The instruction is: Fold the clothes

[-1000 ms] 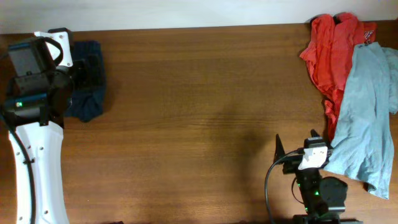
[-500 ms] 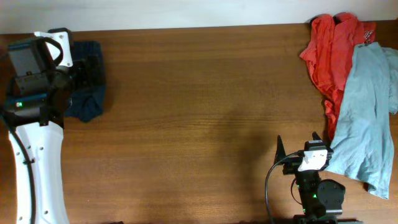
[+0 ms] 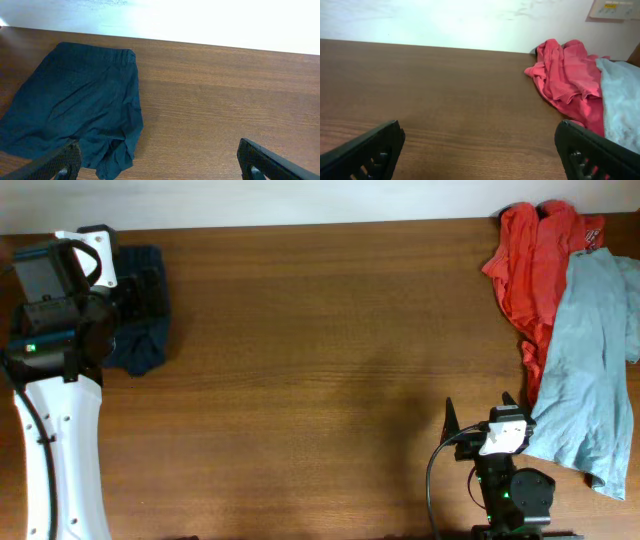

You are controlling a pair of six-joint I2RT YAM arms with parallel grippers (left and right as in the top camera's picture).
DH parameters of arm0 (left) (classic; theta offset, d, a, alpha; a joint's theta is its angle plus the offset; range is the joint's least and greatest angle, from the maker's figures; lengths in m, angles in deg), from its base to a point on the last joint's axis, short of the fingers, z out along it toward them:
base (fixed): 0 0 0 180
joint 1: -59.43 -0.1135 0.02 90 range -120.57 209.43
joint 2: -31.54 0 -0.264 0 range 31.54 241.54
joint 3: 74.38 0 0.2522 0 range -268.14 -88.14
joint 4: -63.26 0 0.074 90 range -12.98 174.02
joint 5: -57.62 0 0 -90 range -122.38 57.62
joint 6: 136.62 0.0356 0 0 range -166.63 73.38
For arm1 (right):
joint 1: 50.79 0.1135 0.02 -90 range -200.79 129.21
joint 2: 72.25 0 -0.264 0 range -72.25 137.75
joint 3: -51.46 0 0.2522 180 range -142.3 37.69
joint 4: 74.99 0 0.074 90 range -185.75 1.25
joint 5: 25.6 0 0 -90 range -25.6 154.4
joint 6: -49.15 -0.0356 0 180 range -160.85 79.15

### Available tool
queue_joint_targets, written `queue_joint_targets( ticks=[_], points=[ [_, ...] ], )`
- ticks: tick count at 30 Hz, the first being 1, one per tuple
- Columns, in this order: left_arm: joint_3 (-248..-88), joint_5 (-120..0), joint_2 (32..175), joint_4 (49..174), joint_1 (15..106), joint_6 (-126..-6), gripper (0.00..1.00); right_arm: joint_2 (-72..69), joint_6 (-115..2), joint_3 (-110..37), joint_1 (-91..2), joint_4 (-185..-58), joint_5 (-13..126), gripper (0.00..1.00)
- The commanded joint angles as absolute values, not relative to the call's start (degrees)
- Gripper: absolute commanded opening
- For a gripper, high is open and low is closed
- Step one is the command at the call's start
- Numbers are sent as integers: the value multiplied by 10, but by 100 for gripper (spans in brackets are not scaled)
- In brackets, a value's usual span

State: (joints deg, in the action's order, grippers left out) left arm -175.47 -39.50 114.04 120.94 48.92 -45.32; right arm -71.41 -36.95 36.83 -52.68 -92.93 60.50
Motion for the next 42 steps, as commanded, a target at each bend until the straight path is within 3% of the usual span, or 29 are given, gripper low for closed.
queue_joint_targets(
  ticks=[1, 14, 23, 28, 36, 42],
  points=[
    [-1760, -401, 1137, 1209, 489, -451, 99, -720, -368, 374, -531, -929, 616, 98],
    [-1733, -414, 1080, 1219, 513, -451, 99, -720, -368, 374, -531, -929, 616, 98],
    [-1434, -417, 884, 863, 627, -460, 99, -720, -368, 374, -531, -929, 616, 98],
    [-1236, -432, 770, 677, 638, -460, 99, -720, -368, 374, -531, -929, 616, 99],
    [-1003, -426, 564, 570, 638, -455, 99, -720, -368, 374, -531, -929, 616, 98],
    [-921, -420, 419, 605, 627, -451, 99, -720, -368, 374, -531, -929, 616, 98]
  ],
)
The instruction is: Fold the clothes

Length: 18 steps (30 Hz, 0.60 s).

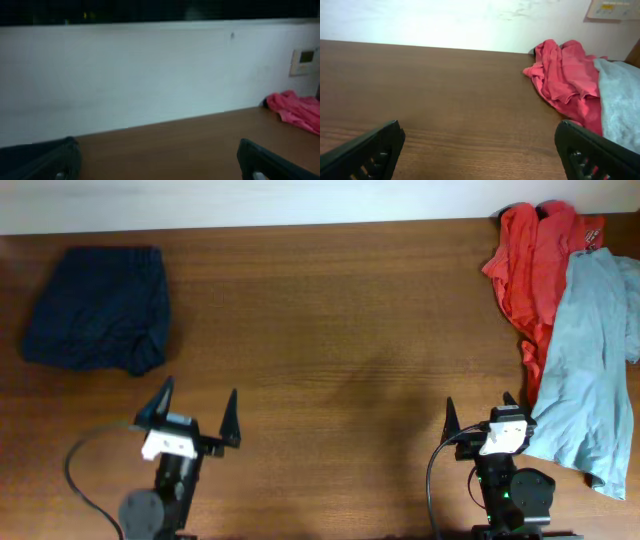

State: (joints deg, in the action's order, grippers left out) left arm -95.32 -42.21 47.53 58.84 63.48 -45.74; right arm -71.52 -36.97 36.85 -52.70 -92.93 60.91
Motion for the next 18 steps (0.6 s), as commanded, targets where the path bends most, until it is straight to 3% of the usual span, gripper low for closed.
queue_joint_targets(
  ticks=[1, 18],
  points=[
    [-913, -421, 403, 614, 623, -451, 99, -720, -368, 374, -531, -929, 616, 99],
    [-887, -424, 318, 767, 591, -455, 99, -720, -368, 374, -531, -929, 616, 98]
  ],
)
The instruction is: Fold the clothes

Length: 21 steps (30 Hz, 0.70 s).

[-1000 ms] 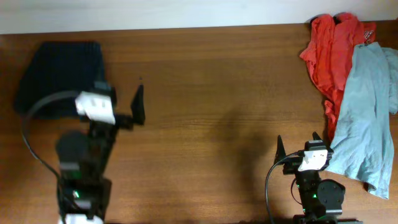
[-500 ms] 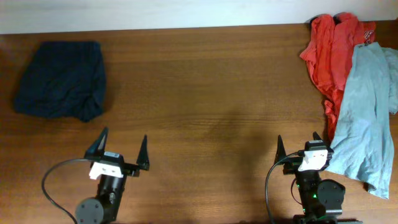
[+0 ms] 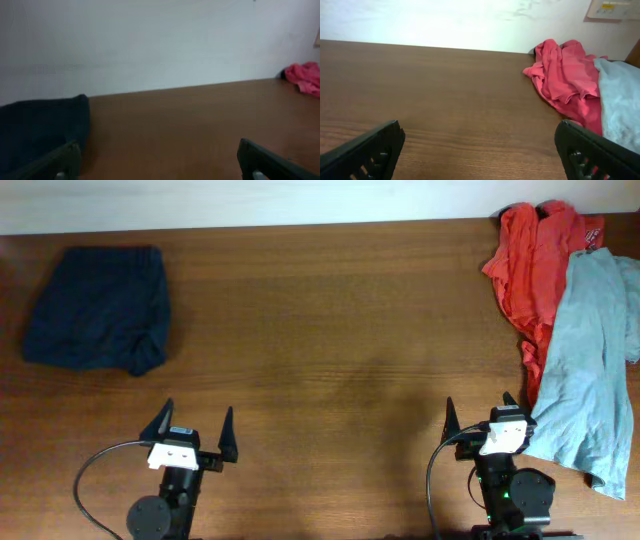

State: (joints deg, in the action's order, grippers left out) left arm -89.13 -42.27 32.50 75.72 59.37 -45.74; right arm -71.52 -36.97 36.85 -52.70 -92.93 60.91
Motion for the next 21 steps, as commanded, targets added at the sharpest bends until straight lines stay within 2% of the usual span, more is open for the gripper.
queue_joint_targets(
  ticks=[1, 21],
  points=[
    [-887, -420, 318, 788, 591, -456, 99, -720, -368, 374, -531, -929, 616, 98],
    [-887, -420, 318, 808, 591, -455, 99, -720, -368, 374, -531, -929, 616, 99]
  ],
)
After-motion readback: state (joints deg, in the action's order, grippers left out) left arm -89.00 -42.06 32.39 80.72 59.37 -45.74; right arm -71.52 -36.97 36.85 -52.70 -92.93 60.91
